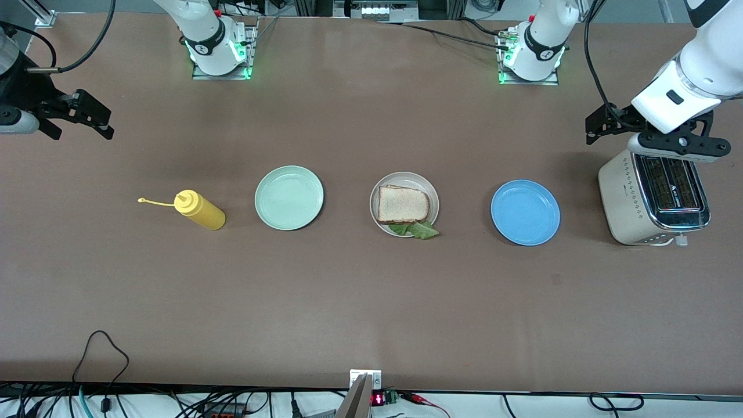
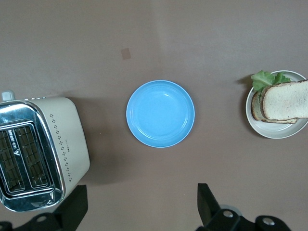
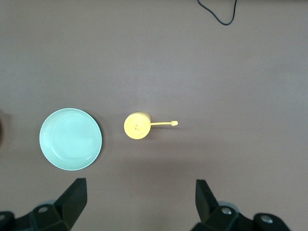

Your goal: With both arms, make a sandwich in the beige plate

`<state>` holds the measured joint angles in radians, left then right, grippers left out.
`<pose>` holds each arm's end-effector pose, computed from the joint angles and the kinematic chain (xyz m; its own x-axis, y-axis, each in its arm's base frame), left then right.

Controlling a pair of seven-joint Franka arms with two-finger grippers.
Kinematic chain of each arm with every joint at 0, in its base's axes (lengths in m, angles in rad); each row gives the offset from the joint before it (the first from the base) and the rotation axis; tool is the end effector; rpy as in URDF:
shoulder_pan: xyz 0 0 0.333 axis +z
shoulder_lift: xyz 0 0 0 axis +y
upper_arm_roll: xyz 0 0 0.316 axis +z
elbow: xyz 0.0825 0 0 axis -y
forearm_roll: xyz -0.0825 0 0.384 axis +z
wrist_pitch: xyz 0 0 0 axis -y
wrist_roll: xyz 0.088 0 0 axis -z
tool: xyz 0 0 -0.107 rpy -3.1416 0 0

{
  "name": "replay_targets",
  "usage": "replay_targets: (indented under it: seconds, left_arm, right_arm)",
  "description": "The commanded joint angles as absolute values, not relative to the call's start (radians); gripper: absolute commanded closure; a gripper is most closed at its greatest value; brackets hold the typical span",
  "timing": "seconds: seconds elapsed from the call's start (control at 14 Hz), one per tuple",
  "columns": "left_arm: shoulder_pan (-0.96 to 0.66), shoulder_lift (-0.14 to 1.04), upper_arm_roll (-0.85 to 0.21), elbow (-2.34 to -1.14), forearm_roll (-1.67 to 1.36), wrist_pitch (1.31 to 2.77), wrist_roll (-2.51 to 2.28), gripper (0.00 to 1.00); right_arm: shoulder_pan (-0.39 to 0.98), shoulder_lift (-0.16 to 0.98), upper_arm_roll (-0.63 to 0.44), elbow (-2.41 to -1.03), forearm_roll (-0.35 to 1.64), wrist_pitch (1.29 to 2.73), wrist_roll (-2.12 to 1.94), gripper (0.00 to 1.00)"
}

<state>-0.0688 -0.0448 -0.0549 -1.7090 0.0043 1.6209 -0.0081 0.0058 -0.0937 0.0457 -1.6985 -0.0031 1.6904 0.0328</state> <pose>0.5374 -0.0670 0.5880 0.9924 -0.1153 -0.0433 -0.1157 -0.9933 -0.0071 0.5353 0.0284 0.6256 0.9961 0.0190 0.0856 0.0187 -0.9998 0.0046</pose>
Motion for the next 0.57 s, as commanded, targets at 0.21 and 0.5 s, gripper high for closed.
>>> replay_targets:
  seconds: [0.21, 0.5]
  left_arm:
    - [-0.061, -0.067, -0.037, -1.718, 0.003, 1.609, -0.014, 0.00]
    - [-0.046, -0.061, -0.044, -1.717, 0.003, 1.609, -0.014, 0.00]
  right_arm:
    - [-0.003, -0.101, 0.054, -1.690, 0.000, 1.674, 0.020, 0.00]
    - [-0.003, -0.101, 0.054, -1.690, 0.000, 1.674, 0.020, 0.00]
